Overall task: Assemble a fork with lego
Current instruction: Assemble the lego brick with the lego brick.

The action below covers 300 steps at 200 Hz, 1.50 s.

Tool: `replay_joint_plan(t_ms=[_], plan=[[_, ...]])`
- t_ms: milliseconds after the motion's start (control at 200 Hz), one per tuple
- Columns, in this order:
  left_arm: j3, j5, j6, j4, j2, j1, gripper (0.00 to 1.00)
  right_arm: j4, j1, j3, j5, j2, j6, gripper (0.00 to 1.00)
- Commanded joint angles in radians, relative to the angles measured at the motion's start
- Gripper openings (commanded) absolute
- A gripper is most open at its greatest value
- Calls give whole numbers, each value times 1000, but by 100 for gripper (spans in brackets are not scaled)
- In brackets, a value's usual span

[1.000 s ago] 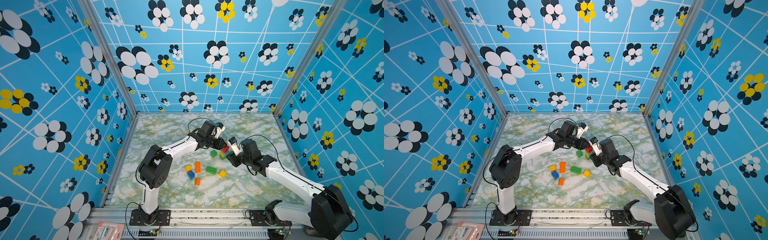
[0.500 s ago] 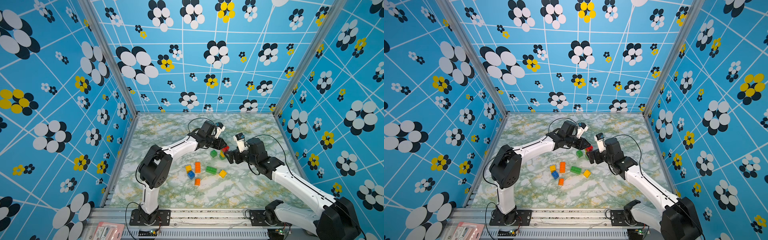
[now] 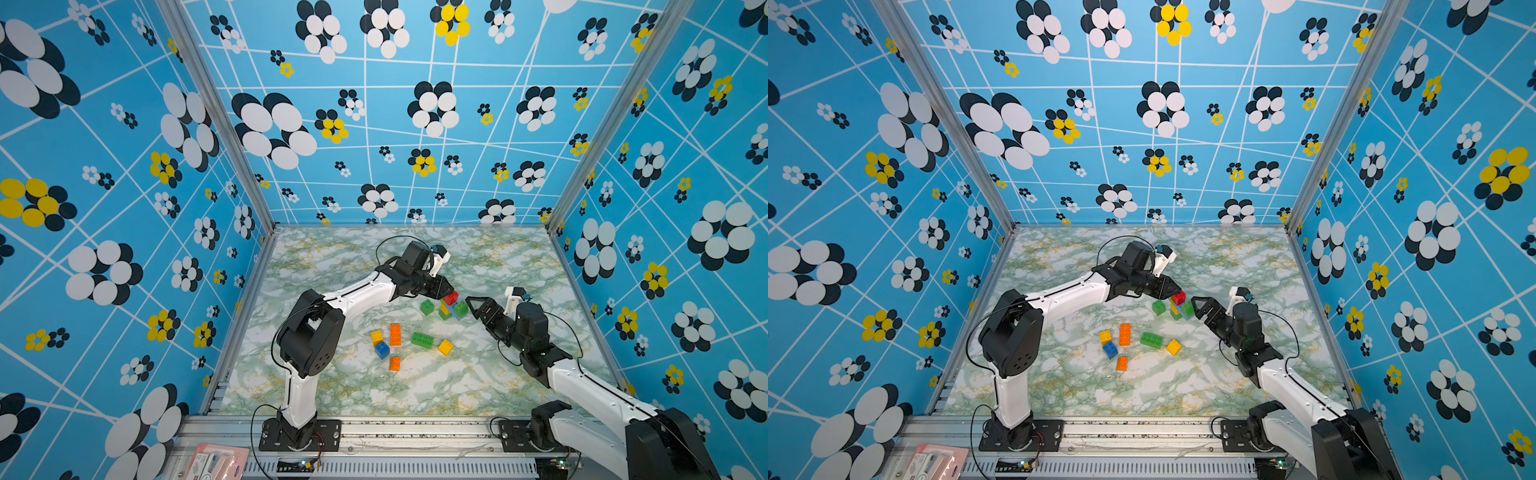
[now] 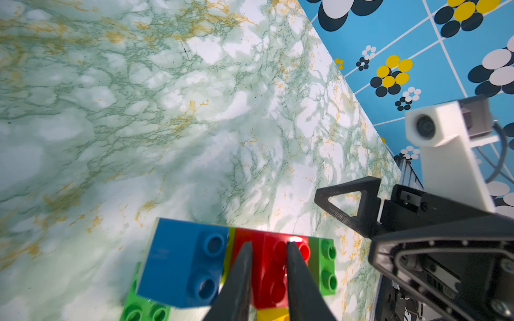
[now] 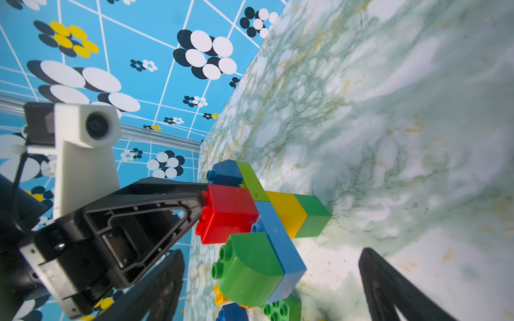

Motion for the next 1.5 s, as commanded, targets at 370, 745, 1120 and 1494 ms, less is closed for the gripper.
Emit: replay_joint_plan(t_ms=[370, 745, 1120, 1494], plan=[[-45, -54, -5, -151, 43, 2, 24, 379, -4, -95, -129, 146, 276, 98], [-45, -57, -3, -155, 44, 2, 24, 799, -3, -104, -217, 440, 390, 91], [-45, -62, 0, -163, 41, 2, 24, 958, 10, -112, -212, 556, 413, 84], [-41, -60, 1, -164, 44, 2, 24, 958, 10, -123, -216, 570, 405, 72]])
